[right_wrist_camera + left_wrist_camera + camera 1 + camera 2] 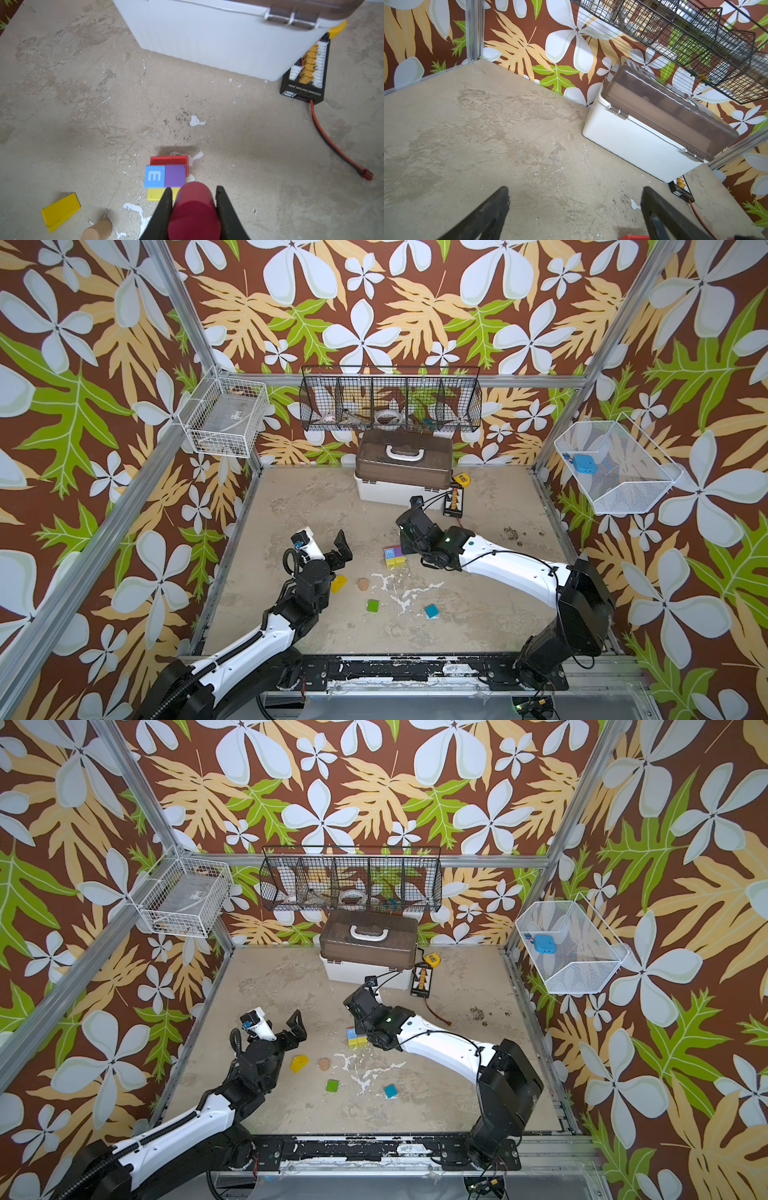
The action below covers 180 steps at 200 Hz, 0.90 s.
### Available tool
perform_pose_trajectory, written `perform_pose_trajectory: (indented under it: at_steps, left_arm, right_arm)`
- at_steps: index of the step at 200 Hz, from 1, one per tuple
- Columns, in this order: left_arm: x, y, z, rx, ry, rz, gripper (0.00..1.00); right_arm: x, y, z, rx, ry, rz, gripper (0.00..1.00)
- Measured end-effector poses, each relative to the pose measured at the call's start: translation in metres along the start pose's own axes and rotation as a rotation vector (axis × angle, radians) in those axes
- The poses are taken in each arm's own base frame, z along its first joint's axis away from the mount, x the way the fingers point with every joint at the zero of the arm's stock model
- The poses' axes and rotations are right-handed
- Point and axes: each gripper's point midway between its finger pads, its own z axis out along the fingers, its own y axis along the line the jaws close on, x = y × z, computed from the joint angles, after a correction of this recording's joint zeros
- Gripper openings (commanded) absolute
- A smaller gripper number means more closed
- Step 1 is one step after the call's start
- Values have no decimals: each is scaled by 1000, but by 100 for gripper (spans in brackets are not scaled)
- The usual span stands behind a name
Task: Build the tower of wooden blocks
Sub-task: 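Carry the pink cylinder over the purple cube on the stack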
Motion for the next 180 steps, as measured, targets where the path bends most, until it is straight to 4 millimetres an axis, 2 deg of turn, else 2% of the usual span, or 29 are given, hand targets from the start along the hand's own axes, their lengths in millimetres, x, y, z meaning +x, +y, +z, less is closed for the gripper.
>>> perform_pose_trajectory:
  at_steps: [10,37,90,139,180]
  left_arm:
    - [0,-1,0,5,3,0,100]
    - [-1,-4,0,15,3,-4,100]
    - [1,-6,2,17,13,1,100]
    - [2,-7,3,20,18,4,100]
    - [3,-9,3,32,25,3,100]
  right_arm:
    - [-2,-1,3,6,8,-13,13]
    - [11,-3,15,19,74,-80,12]
    - [31,10,22,-52,154,-145,12]
    - [51,25,45,-94,231,-181,12]
    - [57,28,53,-101,251,-183,12]
